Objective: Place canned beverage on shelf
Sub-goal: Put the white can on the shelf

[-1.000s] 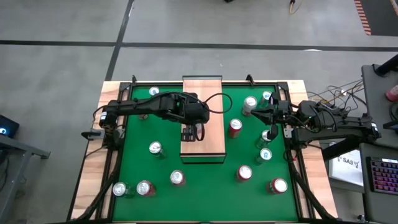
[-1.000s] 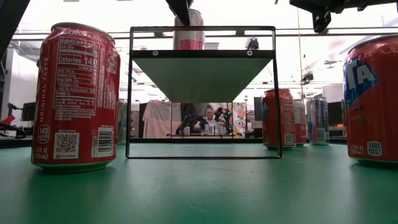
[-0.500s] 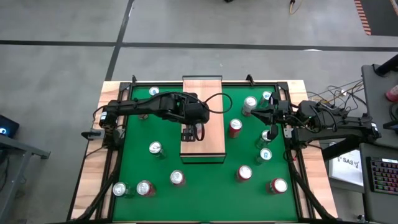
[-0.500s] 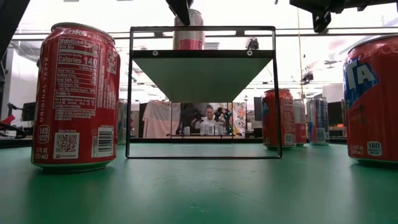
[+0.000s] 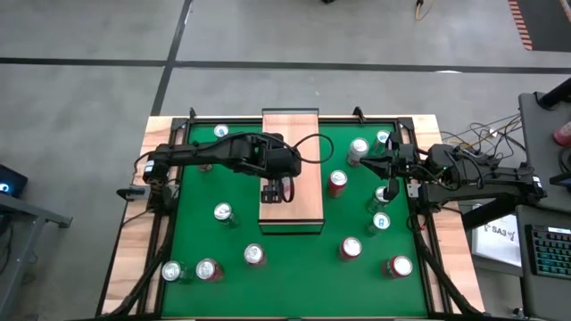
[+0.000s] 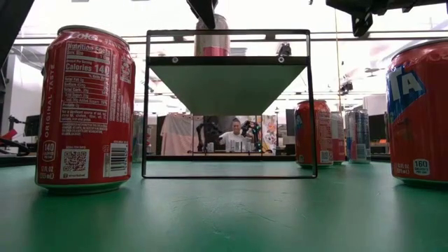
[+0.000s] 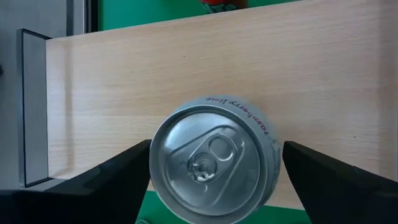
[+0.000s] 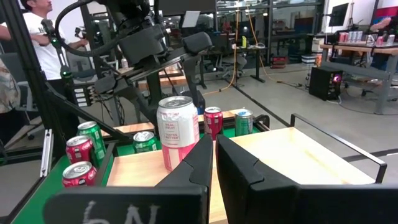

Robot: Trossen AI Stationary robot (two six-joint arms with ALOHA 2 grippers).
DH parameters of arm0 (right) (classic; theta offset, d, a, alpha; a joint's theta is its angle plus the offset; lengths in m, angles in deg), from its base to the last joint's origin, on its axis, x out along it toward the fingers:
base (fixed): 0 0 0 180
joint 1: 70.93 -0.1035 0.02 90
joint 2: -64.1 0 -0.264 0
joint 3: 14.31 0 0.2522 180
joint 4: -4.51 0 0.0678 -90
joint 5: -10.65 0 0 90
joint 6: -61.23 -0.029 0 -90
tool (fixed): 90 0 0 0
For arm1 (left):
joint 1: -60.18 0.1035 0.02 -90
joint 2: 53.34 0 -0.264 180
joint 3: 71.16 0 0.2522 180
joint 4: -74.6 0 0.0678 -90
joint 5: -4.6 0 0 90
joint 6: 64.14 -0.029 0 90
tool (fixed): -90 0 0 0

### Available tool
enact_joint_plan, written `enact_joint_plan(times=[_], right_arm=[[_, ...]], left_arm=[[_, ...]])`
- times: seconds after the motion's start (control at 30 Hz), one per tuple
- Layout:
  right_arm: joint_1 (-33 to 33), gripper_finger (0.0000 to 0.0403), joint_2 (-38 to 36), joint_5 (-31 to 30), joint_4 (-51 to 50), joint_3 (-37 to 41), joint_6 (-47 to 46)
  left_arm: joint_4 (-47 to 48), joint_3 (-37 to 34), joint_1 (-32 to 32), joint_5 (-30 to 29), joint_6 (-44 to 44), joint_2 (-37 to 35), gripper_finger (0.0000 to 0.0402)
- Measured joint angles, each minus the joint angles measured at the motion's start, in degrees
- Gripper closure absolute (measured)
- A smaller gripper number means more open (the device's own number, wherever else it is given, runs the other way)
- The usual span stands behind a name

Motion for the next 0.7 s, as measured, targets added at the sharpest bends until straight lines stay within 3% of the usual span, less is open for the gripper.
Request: enact_joint_plan(times=[0.2, 0.53, 0.7], right_arm=[[0.0, 0.039, 0.0, 0.0, -0.06, 0.0, 0.0], [0.02, 0.039, 0.0, 0.02, -0.04, 0.0, -0.93], [0.0, 0.039, 0.0, 0.02, 0.0, 0.0, -2.5]], left_arm=[[1.02, 1.3, 0.0, 0.06, -0.07, 0.0, 0.0063], [5.71, 10.66, -0.65, 0.1, 2.71, -0.3, 0.0063], [5.88, 8.35, -4.33, -1.0, 5.93, -3.03, 0.0073]])
